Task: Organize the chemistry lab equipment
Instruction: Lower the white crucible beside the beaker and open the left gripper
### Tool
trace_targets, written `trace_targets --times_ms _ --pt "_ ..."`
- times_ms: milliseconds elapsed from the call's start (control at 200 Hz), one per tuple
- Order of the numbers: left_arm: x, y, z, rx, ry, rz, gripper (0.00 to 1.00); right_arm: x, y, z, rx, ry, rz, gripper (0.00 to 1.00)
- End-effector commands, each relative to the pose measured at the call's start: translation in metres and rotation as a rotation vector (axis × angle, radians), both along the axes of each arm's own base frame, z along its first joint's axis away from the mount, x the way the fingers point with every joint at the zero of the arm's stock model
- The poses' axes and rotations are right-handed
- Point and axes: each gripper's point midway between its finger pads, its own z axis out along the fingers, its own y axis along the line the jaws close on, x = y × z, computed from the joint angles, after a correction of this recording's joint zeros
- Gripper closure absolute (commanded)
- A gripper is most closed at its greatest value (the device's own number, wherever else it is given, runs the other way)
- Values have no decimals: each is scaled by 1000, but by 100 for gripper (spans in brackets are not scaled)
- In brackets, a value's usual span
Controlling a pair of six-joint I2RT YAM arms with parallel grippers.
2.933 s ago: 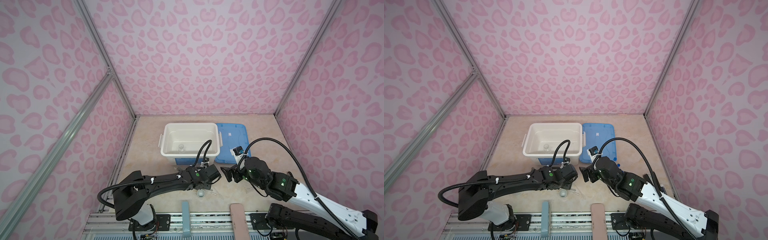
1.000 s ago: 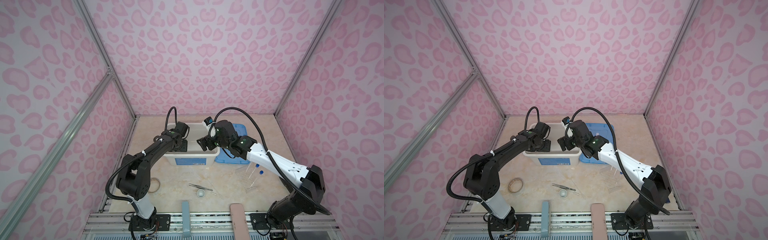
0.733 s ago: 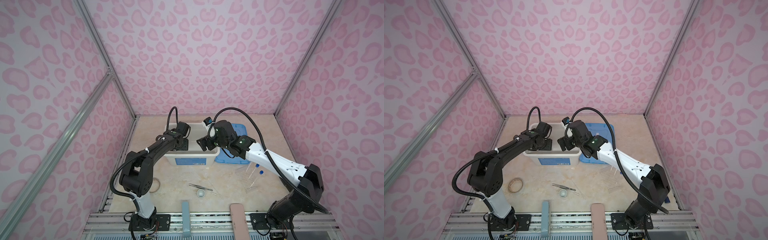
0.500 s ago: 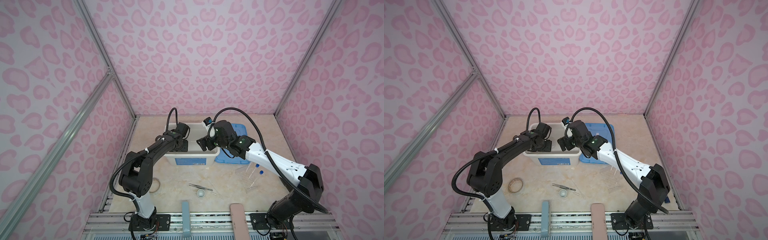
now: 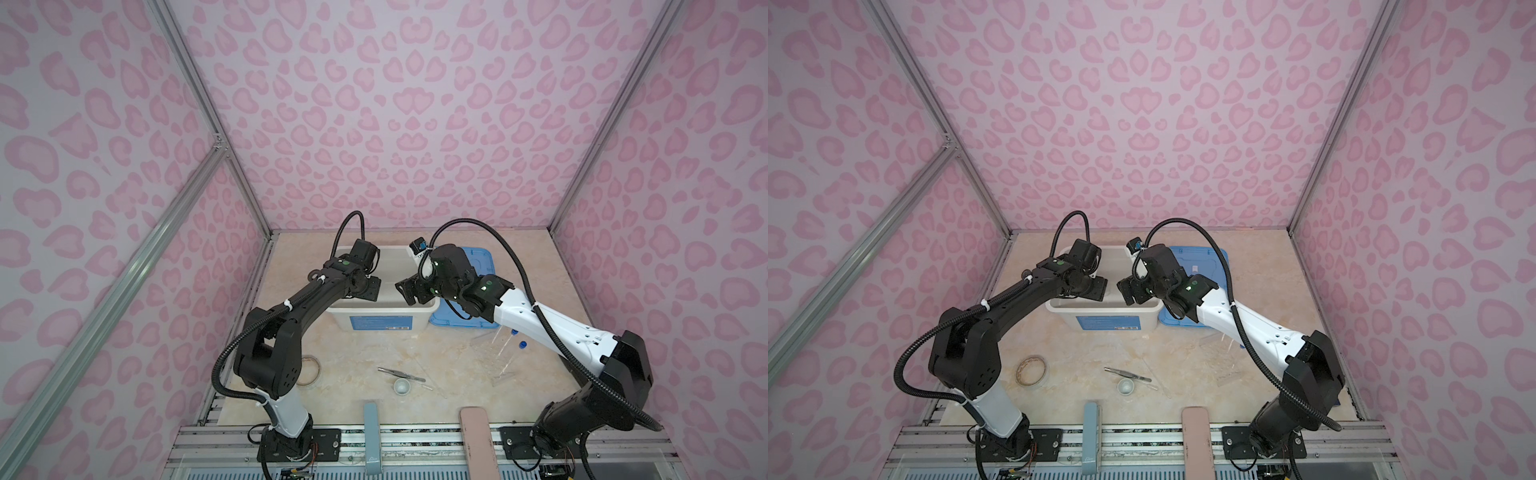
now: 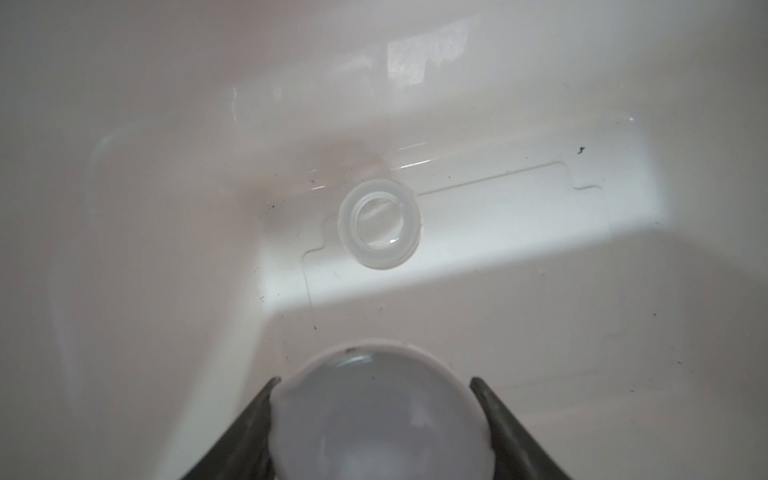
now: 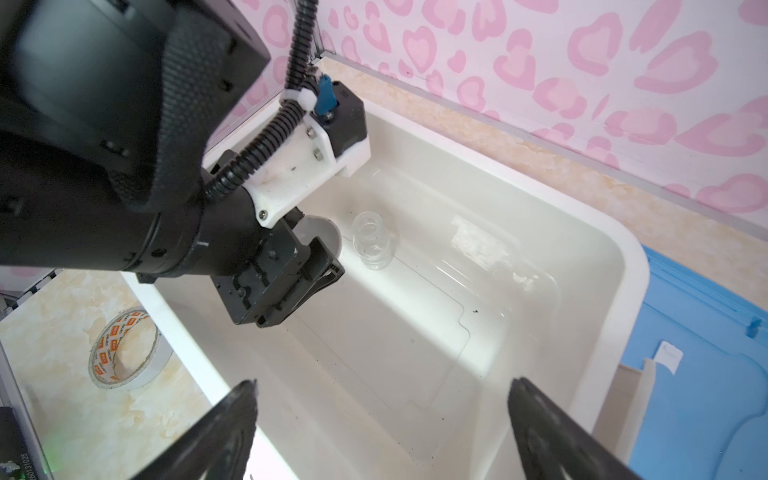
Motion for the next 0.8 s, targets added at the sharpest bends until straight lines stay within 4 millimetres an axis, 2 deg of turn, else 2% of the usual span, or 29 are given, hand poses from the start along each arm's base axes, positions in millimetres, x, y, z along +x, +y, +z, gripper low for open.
trace_targets --times_ms 0,365,795 --pt "3 -2 -6 28 4 -66 75 2 1 1 15 -9 -11 5" --pt "4 -14 -10 21 13 -144 75 2 0 -4 10 -2 -14 5" --pt "6 -17 -41 33 82 -146 73 2 0 -3 16 -7 -14 5"
